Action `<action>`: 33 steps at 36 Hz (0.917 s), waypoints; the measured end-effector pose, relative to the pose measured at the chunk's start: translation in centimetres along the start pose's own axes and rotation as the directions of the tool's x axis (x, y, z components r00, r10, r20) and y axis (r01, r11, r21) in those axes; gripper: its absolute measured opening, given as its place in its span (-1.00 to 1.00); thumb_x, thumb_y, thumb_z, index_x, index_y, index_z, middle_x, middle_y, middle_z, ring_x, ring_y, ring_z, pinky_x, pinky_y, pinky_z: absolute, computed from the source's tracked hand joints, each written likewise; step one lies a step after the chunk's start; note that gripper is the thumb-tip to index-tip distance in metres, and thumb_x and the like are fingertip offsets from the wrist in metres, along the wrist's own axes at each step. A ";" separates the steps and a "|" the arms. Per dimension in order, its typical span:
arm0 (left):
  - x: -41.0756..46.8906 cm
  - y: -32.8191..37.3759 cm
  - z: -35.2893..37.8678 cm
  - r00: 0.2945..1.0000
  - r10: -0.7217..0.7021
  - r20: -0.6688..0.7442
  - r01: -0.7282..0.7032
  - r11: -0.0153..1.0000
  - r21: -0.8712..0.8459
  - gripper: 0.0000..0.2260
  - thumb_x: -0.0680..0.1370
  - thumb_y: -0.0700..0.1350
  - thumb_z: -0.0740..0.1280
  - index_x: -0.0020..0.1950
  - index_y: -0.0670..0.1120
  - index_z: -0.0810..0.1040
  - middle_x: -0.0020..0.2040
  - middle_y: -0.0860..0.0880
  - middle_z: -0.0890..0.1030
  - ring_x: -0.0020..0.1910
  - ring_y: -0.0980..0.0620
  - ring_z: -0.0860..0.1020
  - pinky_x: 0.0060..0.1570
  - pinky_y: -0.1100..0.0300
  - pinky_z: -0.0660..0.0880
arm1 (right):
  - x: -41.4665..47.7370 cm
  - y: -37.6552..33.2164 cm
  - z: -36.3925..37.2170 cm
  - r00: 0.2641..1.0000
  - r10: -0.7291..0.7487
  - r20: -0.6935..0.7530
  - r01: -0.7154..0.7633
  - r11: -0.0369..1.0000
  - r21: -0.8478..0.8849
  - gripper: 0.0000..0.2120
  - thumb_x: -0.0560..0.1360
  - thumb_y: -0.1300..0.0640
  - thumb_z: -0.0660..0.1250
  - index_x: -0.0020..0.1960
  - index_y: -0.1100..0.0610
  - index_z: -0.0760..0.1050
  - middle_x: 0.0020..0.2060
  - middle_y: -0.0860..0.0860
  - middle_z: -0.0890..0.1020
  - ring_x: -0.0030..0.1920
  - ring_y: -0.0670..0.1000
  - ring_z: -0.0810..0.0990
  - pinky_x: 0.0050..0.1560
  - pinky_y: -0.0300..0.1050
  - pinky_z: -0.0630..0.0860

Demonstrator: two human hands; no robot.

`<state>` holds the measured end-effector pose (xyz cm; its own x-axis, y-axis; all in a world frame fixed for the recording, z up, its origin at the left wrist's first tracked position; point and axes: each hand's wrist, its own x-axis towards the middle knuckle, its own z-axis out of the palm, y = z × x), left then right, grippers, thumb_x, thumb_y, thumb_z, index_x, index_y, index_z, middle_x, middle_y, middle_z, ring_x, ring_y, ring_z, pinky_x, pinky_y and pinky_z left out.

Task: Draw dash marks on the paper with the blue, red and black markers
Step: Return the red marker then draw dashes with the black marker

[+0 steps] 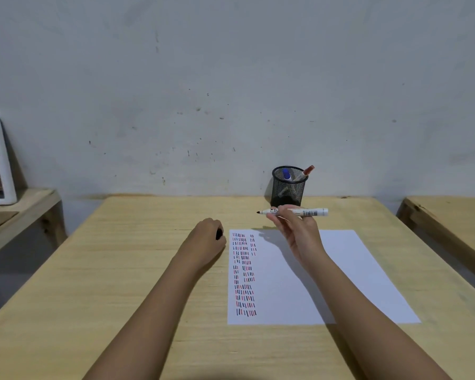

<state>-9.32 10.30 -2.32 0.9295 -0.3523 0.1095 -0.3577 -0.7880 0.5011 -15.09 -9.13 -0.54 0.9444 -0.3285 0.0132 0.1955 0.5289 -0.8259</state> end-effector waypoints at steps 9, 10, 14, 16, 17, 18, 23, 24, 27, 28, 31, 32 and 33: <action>-4.1 0.5 0.3 0.984 0.085 -0.158 -0.106 0.985 -0.134 -0.49 0.53 0.05 0.29 0.41 -0.12 0.28 0.34 -0.01 0.34 0.33 0.05 0.30 0.14 0.32 0.23 | -1.2 1.0 0.3 0.994 -0.084 -0.072 0.053 0.931 -0.362 -0.92 0.46 0.26 0.36 -0.17 0.18 0.46 -0.37 0.10 0.56 -0.44 -0.06 0.56 -0.39 -0.29 0.55; -4.8 0.6 0.5 0.981 0.108 -0.159 -0.128 0.984 -0.126 -0.49 0.53 0.08 0.28 0.40 -0.10 0.29 0.32 0.01 0.35 0.31 0.06 0.30 0.13 0.31 0.23 | -1.3 1.1 0.4 0.993 -0.088 -0.081 0.052 0.928 -0.369 -0.93 0.47 0.26 0.35 -0.16 0.20 0.46 -0.37 0.10 0.56 -0.46 -0.07 0.56 -0.41 -0.30 0.55; -7.2 0.7 1.3 0.983 0.180 -0.023 -0.182 0.975 -0.131 -0.51 0.51 0.18 0.24 0.38 0.00 0.32 0.33 0.08 0.37 0.34 0.12 0.30 0.18 0.27 0.25 | -2.4 2.3 0.7 0.992 -0.066 -0.110 0.015 0.912 -0.410 -0.93 0.47 0.28 0.32 -0.08 0.27 0.44 -0.39 0.12 0.52 -0.50 -0.08 0.52 -0.44 -0.28 0.51; -7.8 0.5 1.6 0.976 0.213 0.045 -0.208 0.973 -0.102 -0.51 0.51 0.22 0.21 0.38 0.04 0.33 0.36 0.07 0.38 0.39 0.07 0.30 0.27 0.20 0.28 | -3.1 2.9 1.0 0.990 -0.055 -0.131 0.001 0.924 -0.383 -0.94 0.46 0.30 0.29 -0.14 0.21 0.40 -0.40 0.11 0.49 -0.48 -0.05 0.47 -0.46 -0.25 0.46; -8.0 0.4 1.7 0.975 0.212 0.070 -0.207 0.976 -0.070 -0.47 0.51 0.24 0.19 0.41 0.02 0.30 0.42 0.05 0.35 0.43 0.04 0.26 0.34 0.16 0.26 | -3.4 3.0 1.2 0.989 -0.065 -0.134 0.007 0.919 -0.393 -0.92 0.46 0.31 0.26 -0.16 0.19 0.37 -0.41 0.10 0.48 -0.49 -0.06 0.45 -0.49 -0.26 0.44; -8.1 0.3 1.8 0.977 0.196 0.089 -0.194 0.981 -0.029 -0.41 0.51 0.25 0.18 0.46 -0.01 0.25 0.48 0.02 0.28 0.48 0.03 0.20 0.40 0.14 0.21 | -3.6 3.0 1.3 0.988 -0.081 -0.131 0.018 0.906 -0.423 -0.91 0.47 0.31 0.24 -0.16 0.19 0.36 -0.42 0.09 0.47 -0.52 -0.09 0.45 -0.52 -0.30 0.43; -8.3 0.5 2.1 0.982 0.148 0.116 -0.156 0.986 0.060 -0.34 0.52 0.26 0.13 0.52 -0.06 0.13 0.56 -0.02 0.12 0.54 0.04 0.07 0.48 0.11 0.10 | -4.2 2.7 1.7 0.988 -0.124 -0.088 0.062 0.857 -0.512 -0.92 0.49 0.35 0.19 -0.08 0.22 0.31 -0.43 0.09 0.45 -0.63 -0.20 0.43 -0.59 -0.38 0.37; -8.3 0.5 2.1 0.982 0.145 0.118 -0.153 0.986 0.061 -0.34 0.53 0.26 0.13 0.52 -0.06 0.13 0.56 -0.02 0.12 0.54 0.04 0.07 0.48 0.11 0.09 | -4.2 2.8 1.8 0.988 -0.129 -0.083 0.067 0.851 -0.521 -0.92 0.49 0.35 0.18 -0.10 0.21 0.31 -0.43 0.09 0.45 -0.63 -0.20 0.42 -0.60 -0.39 0.37; -8.3 0.5 2.2 0.983 0.134 0.123 -0.144 0.987 0.073 -0.34 0.53 0.25 0.13 0.52 -0.06 0.10 0.57 -0.02 0.09 0.54 0.04 0.04 0.47 0.12 0.05 | -4.2 3.0 1.7 0.988 -0.143 -0.058 0.088 0.831 -0.549 -0.91 0.49 0.34 0.19 -0.11 0.21 0.30 -0.43 0.07 0.45 -0.62 -0.21 0.42 -0.58 -0.38 0.38; -8.3 0.5 2.2 0.983 0.129 0.127 -0.140 0.987 0.078 -0.34 0.53 0.26 0.12 0.53 -0.06 0.09 0.57 -0.01 0.08 0.55 0.04 0.03 0.48 0.12 0.05 | -4.2 3.0 1.7 0.987 -0.149 -0.051 0.096 0.824 -0.559 -0.92 0.50 0.34 0.19 -0.09 0.22 0.30 -0.43 0.05 0.45 -0.62 -0.22 0.42 -0.58 -0.39 0.38; -8.1 0.4 2.3 0.983 0.117 0.143 -0.130 0.988 0.088 -0.33 0.53 0.28 0.10 0.53 -0.05 0.07 0.57 0.00 0.06 0.55 0.05 0.01 0.49 0.09 0.05 | -4.0 3.1 1.5 0.986 -0.165 -0.036 0.111 0.793 -0.599 -0.93 0.51 0.32 0.20 -0.08 0.23 0.30 -0.43 0.03 0.45 -0.62 -0.25 0.43 -0.58 -0.43 0.37; -8.1 0.4 2.4 0.983 0.114 0.147 -0.128 0.988 0.091 -0.32 0.53 0.28 0.09 0.53 -0.05 0.07 0.57 0.00 0.06 0.55 0.05 0.00 0.50 0.09 0.04 | -3.8 3.2 1.4 0.985 -0.167 -0.029 0.115 0.784 -0.610 -0.93 0.51 0.32 0.20 -0.09 0.23 0.30 -0.43 0.02 0.45 -0.62 -0.25 0.43 -0.58 -0.43 0.37; -8.2 0.3 2.4 0.982 0.114 0.149 -0.128 0.987 0.093 -0.32 0.53 0.28 0.09 0.53 -0.04 0.07 0.57 0.01 0.06 0.55 0.05 0.00 0.50 0.09 0.04 | -3.7 3.2 1.3 0.985 -0.168 -0.023 0.118 0.778 -0.618 -0.93 0.51 0.32 0.20 -0.10 0.22 0.30 -0.43 0.03 0.45 -0.62 -0.24 0.43 -0.58 -0.42 0.37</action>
<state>-17.23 11.71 -5.09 0.8590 -0.5106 0.0370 -0.4808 -0.7799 0.4008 -17.61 -5.17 -2.47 0.8917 -0.4308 0.1388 0.1003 -0.1109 -0.9888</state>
